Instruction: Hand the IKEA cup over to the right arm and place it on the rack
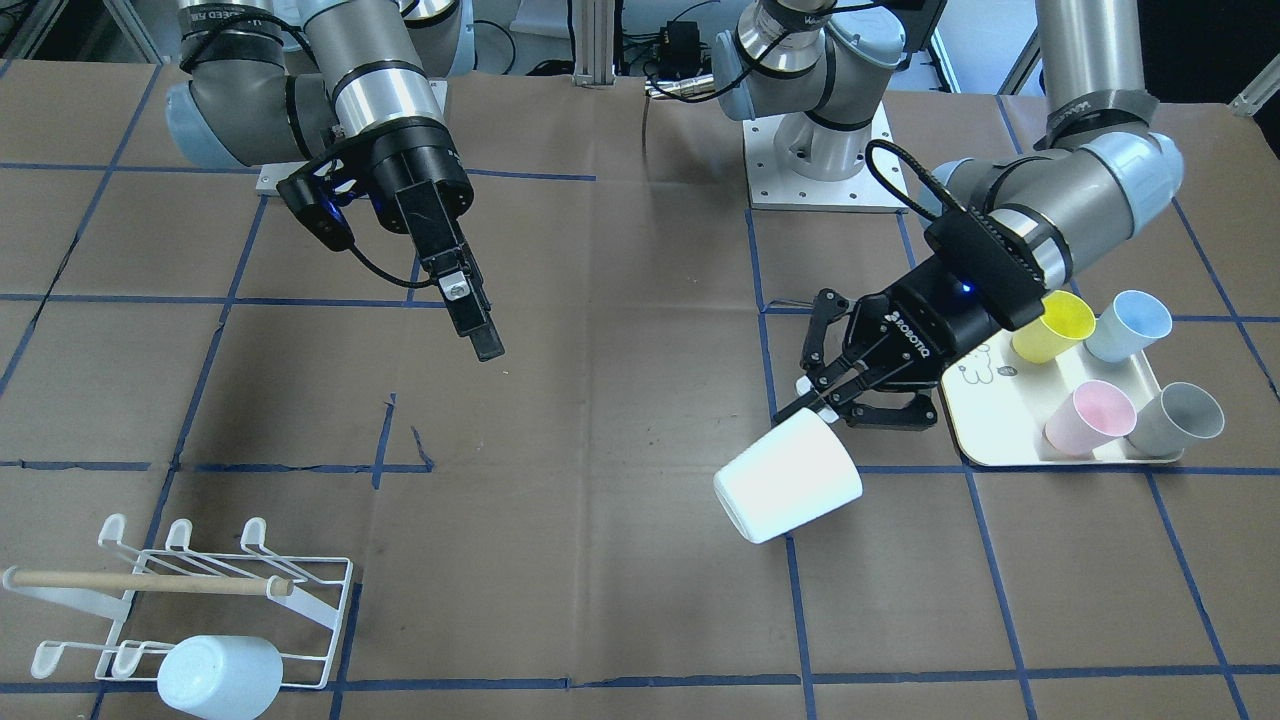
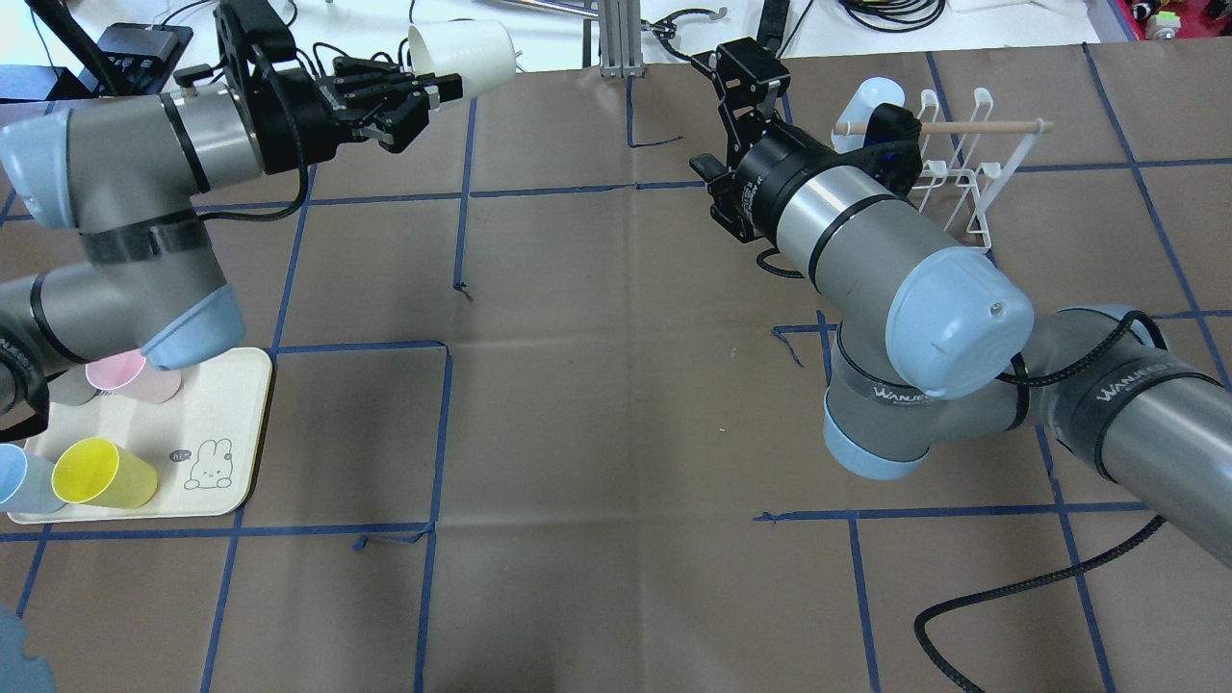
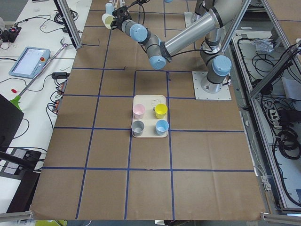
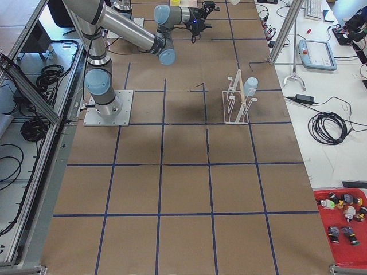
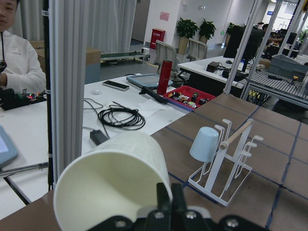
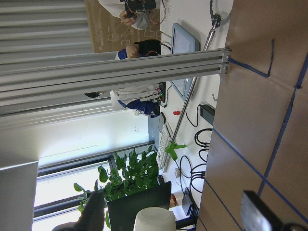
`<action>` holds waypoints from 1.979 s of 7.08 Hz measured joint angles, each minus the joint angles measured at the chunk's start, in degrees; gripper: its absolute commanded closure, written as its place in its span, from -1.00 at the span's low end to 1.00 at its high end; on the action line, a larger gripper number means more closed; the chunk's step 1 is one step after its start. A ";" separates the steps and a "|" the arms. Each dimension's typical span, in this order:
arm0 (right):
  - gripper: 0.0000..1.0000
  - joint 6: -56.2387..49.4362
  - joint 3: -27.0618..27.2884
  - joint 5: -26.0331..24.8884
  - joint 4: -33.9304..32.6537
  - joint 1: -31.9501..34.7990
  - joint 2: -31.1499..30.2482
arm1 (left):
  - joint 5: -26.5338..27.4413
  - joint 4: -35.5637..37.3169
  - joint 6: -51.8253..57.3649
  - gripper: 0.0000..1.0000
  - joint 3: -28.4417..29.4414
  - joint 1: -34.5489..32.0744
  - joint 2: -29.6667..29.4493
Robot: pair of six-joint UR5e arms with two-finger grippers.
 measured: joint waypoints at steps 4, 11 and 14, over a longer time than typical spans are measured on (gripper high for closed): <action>-0.99 -1.10 -0.62 -0.18 2.16 1.50 1.76 | -1.92 7.43 -0.54 0.92 -5.24 -4.23 0.65; -0.92 2.56 -4.00 -4.03 6.36 7.14 3.24 | -1.37 12.61 -2.06 0.88 -9.03 -5.75 1.38; -0.93 3.91 -7.98 -5.83 6.53 10.27 7.07 | -1.34 12.66 -2.18 0.87 -9.05 -5.74 1.40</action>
